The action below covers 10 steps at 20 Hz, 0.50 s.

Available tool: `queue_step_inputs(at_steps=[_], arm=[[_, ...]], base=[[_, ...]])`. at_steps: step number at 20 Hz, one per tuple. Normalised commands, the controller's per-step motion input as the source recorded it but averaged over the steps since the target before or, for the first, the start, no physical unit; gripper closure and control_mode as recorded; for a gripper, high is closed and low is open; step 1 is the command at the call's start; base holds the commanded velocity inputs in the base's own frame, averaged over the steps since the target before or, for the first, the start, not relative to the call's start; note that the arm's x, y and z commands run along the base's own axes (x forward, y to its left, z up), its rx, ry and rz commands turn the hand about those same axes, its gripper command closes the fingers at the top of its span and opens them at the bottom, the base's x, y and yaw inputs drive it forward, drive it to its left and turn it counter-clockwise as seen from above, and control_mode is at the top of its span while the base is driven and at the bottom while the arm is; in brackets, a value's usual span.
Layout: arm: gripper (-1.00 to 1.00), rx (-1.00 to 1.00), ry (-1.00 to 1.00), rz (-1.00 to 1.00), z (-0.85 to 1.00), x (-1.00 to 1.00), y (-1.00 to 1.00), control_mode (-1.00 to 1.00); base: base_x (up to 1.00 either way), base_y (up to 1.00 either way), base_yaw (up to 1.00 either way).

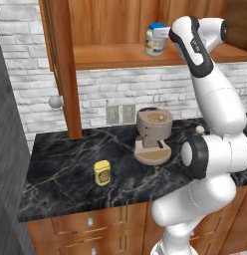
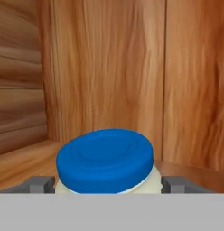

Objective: There are various items on the counter. Only move the condiments/shakers into the cabinet.

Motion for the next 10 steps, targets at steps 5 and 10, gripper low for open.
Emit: queue_step_inputs(at_steps=[5,10], arm=[[-1.0,-0.02,0.0,-0.03,-0.32,0.48,0.0,-1.0],[-1.0,0.0,0.0,0.0,0.0,0.0,0.0,-1.0]], base=[[0.0,0.0,0.0],[0.0,0.0,0.0]])
